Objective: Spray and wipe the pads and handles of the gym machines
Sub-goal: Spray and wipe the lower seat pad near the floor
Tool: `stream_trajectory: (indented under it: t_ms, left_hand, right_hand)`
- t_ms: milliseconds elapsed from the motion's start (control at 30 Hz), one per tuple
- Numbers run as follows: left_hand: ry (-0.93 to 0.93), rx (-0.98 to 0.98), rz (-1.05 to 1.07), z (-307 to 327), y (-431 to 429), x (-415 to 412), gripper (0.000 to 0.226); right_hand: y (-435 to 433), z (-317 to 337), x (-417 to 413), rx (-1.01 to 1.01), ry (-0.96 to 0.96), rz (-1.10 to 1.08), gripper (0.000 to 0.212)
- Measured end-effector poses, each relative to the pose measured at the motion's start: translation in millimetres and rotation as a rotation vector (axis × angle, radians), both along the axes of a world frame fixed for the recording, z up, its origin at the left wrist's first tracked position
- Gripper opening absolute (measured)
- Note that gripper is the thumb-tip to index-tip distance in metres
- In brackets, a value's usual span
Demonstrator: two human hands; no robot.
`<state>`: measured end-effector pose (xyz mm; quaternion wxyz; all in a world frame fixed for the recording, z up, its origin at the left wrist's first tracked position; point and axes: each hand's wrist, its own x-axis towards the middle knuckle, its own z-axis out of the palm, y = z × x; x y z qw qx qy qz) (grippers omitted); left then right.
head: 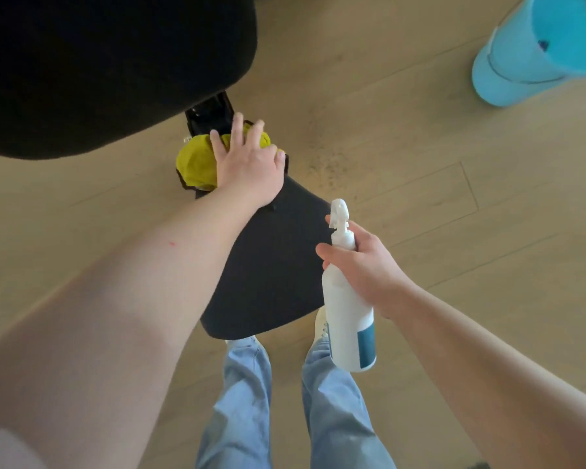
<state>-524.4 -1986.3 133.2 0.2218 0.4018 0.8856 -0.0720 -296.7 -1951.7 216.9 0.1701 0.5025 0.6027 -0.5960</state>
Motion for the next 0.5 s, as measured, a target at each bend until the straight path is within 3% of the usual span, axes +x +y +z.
stream_trajectory:
  t_ms: [100, 233, 333, 433, 500]
  left_hand:
    - [0.028, 0.018, -0.220, 3, -1, 46, 0.055]
    - [0.007, 0.136, -0.320, 8, -2, 92, 0.049]
    - [-0.112, 0.206, -0.557, 12, -3, 134, 0.061]
    - [-0.169, 0.251, -0.787, 12, -26, 163, 0.063]
    - [-0.153, 0.280, -0.824, 11, -39, 166, 0.055]
  right_hand:
    - [10, 4, 12, 0.000, 0.022, -0.050, 0.045]
    - [24, 12, 32, 0.038, 0.017, -0.072, 0.034]
    - [31, 19, 46, 0.081, 0.033, -0.106, 0.019]
    - [32, 26, 62, 0.091, 0.038, -0.145, 0.028]
    - [30, 29, 74, 0.092, 0.045, -0.139, 0.020]
